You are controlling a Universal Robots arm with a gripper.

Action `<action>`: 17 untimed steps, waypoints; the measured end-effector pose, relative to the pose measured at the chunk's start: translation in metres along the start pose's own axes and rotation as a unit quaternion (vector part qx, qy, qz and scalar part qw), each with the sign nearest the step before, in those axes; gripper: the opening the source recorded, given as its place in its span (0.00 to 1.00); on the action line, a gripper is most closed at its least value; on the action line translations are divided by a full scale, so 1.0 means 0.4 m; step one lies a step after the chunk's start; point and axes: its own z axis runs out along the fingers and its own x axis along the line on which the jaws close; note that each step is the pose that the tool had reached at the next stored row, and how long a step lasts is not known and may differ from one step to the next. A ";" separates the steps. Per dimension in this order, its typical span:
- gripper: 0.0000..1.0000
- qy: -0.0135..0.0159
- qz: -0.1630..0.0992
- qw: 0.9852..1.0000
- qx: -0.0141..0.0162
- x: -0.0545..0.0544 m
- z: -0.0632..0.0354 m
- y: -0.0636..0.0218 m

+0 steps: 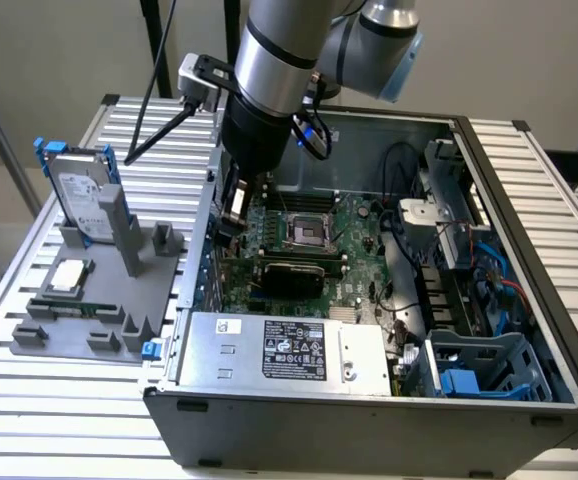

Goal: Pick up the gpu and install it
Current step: 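Press down on the gpu until it lock into place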

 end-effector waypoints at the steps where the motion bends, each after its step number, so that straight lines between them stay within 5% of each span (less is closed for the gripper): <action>1: 0.11 0.000 0.000 1.000 0.000 0.000 0.000 0.000; 15: 0.11 0.002 0.001 1.000 0.000 -0.001 -0.014 -0.013; 17: 0.11 0.001 0.001 1.000 0.003 -0.001 -0.015 -0.016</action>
